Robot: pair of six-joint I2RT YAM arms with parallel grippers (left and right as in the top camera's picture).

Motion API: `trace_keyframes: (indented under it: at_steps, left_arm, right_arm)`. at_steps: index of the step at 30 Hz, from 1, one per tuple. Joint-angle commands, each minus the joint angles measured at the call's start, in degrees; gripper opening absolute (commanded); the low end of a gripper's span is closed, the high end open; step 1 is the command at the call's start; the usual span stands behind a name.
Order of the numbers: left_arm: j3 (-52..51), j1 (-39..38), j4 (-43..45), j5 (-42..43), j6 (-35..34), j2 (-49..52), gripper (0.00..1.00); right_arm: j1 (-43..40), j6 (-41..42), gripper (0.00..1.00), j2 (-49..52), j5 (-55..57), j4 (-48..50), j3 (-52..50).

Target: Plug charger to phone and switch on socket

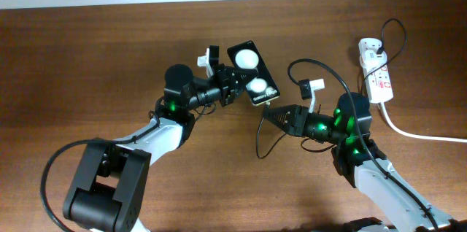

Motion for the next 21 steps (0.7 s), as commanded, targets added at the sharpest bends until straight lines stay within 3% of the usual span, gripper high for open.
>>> trace_keyframes:
  at_steps: [1,21]
  left_arm:
    - [0.6,-1.7,0.5,7.2,1.0,-0.3,0.00]
    - [0.6,-0.7,0.6,12.4,4.4,-0.3,0.00]
  right_arm:
    - [-0.2,-0.4,0.04,0.7,3.6,0.7,0.5]
    - [-9.4,-1.4,0.04,0.7,-5.6,0.4,0.5]
